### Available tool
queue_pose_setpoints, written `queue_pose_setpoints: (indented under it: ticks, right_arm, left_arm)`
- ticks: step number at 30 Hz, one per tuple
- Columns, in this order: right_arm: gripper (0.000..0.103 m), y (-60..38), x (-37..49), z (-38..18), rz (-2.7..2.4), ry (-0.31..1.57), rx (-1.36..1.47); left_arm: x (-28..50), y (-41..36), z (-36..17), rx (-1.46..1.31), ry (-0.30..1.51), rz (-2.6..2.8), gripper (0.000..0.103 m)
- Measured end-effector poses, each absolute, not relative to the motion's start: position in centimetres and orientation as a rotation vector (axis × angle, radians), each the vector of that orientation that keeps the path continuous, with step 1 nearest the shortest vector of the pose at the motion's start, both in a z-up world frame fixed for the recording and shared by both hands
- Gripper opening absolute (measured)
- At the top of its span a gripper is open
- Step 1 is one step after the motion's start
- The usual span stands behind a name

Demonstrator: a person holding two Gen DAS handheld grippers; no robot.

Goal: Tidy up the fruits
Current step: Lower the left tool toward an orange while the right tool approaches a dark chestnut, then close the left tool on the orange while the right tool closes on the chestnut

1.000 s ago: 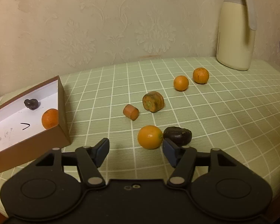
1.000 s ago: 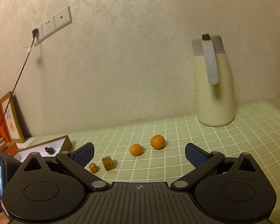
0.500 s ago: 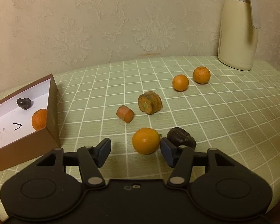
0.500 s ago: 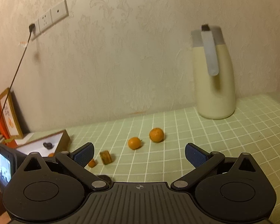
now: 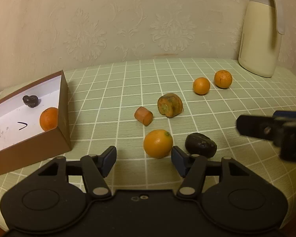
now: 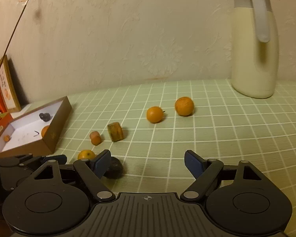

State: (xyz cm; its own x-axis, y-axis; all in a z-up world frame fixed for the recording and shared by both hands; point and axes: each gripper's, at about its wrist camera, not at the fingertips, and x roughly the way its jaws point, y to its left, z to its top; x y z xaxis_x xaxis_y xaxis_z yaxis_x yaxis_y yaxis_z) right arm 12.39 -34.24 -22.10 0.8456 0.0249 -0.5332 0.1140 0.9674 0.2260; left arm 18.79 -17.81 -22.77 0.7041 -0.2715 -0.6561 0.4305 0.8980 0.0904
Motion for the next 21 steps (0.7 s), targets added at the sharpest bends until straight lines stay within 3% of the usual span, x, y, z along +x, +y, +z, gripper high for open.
queue_pose_setpoints:
  ticks: [4,8,11,15,17,21]
  right_arm:
    - [0.082,-33.6,12.9,-22.4,-0.024,0.571,0.251]
    - [0.082,-33.0,13.4,-22.6,-0.010,0.578,0.256]
    - [0.075,-32.7,14.0,-23.0,0.010,0.598,0.270]
    - [0.073,-32.1,14.5,-23.2,0.028,0.611,0.271]
    - [0.073,-31.8,14.7,-23.2,0.032,0.612,0.268]
    - [0.073,-31.7,14.6,-22.9,0.032,0.595,0.280]
  left_arm:
    - [19.0,-17.9,-22.9,0.234,0.685,-0.397,0.050]
    - [19.2,-17.9,-23.1,0.232,0.686,-0.408,0.038]
    - [19.2,-17.9,-23.1,0.245,0.670,-0.404,0.025]
    - [19.3,-17.7,-23.1,0.250,0.668,-0.396,0.018]
    - [19.3,-17.7,-23.1,0.262,0.663,-0.390,0.019]
    - [19.0,-17.6,-22.6,0.282,0.634,-0.372,0.030]
